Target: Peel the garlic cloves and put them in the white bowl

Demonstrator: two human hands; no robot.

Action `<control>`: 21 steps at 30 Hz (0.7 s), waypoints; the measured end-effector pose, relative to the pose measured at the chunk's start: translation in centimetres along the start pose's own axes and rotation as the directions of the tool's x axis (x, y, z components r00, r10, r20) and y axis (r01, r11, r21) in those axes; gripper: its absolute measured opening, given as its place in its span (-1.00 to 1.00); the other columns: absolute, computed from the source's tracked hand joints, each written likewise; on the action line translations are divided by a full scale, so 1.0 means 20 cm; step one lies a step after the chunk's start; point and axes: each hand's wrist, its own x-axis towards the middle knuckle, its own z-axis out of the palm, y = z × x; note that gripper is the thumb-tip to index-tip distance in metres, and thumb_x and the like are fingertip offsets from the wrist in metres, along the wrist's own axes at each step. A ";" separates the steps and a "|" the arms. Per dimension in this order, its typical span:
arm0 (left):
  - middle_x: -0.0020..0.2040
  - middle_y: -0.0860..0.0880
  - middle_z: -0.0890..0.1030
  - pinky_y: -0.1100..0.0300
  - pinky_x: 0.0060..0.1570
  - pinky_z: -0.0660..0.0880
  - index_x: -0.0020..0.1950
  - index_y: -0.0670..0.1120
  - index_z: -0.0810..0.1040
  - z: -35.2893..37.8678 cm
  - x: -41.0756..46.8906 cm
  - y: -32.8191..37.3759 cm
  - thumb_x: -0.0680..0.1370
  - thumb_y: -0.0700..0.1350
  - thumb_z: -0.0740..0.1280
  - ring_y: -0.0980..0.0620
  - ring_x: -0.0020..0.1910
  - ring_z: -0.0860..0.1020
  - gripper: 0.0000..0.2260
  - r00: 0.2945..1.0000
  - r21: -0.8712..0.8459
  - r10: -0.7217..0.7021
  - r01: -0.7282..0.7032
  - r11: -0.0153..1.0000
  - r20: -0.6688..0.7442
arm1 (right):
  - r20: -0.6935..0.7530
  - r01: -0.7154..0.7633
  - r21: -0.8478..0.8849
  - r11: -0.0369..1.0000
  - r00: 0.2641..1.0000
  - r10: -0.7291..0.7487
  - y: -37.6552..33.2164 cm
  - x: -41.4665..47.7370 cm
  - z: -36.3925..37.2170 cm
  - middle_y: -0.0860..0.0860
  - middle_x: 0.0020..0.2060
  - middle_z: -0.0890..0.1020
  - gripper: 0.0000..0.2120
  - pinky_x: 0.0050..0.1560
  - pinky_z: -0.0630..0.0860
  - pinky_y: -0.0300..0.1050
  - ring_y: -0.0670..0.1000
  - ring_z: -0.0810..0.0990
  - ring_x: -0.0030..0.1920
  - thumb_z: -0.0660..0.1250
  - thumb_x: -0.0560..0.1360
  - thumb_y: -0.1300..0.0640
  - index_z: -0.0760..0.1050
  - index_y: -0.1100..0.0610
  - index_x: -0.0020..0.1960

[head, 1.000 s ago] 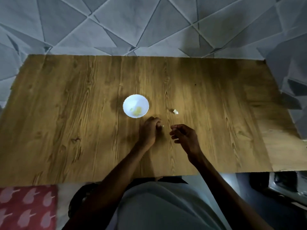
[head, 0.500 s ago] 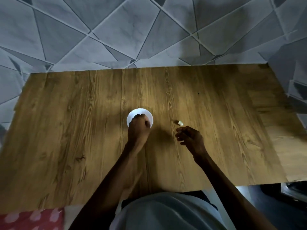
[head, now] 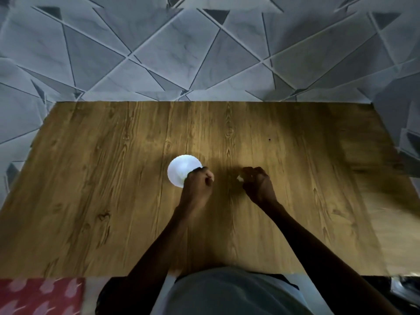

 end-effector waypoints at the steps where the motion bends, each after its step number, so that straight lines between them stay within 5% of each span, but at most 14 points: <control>1: -0.23 0.04 0.63 0.26 -0.20 0.50 -0.17 -0.08 0.61 0.04 -0.02 0.01 0.50 -0.27 0.31 0.16 -0.24 0.57 -0.86 0.999 -0.060 -0.004 0.006 0.998 0.033 | 0.039 0.028 -0.061 0.998 0.999 -0.026 0.00 0.02 0.01 0.04 -0.02 0.63 -0.83 -0.13 0.59 -0.14 0.00 0.61 -0.06 0.26 0.58 0.11 0.58 0.10 0.11; 5: -0.22 0.01 0.65 0.19 -0.16 0.57 -0.05 -0.12 0.63 0.19 -0.05 0.02 0.51 -0.28 0.37 0.10 -0.29 0.62 -0.91 0.960 -0.342 -0.172 0.242 0.908 0.220 | 0.064 0.039 -0.124 0.992 0.997 -0.031 -0.01 0.05 0.05 0.06 -0.02 0.62 -0.83 -0.15 0.47 -0.28 0.00 0.61 -0.09 0.33 0.54 0.27 0.59 0.15 0.10; 8: -0.06 0.00 0.68 0.41 -0.15 0.51 0.09 -0.11 0.63 0.25 -0.06 0.04 0.53 -0.20 0.40 0.18 -0.16 0.62 -0.86 0.935 -0.378 -0.241 0.329 0.865 0.261 | 0.042 0.064 0.094 0.994 0.997 -0.068 -0.02 0.04 0.03 0.05 -0.16 0.69 -0.92 -0.22 0.61 -0.17 -0.03 0.67 -0.19 0.40 0.51 0.28 0.64 0.18 -0.02; 14: -0.06 0.10 0.67 0.42 -0.07 0.49 0.05 0.00 0.67 0.29 -0.08 0.06 0.47 -0.05 0.49 0.29 -0.08 0.58 -0.83 0.941 -0.468 -0.234 0.326 0.822 0.244 | 0.165 -0.282 0.634 0.720 0.959 0.231 -0.06 -0.08 -0.03 0.15 -0.06 0.70 -0.79 -0.14 0.63 -0.21 -0.01 0.71 -0.08 0.42 0.46 0.36 0.61 0.33 0.10; 21: -0.07 0.06 0.70 0.28 0.00 0.55 0.06 -0.08 0.69 0.29 -0.06 0.06 0.46 -0.05 0.50 0.18 -0.06 0.64 -0.78 0.958 -0.416 -0.159 0.248 0.875 0.238 | 0.219 -0.351 0.658 0.666 0.936 0.277 -0.06 -0.08 -0.07 0.19 -0.09 0.70 -0.81 -0.11 0.67 -0.06 0.05 0.72 -0.09 0.43 0.44 0.37 0.62 0.35 0.05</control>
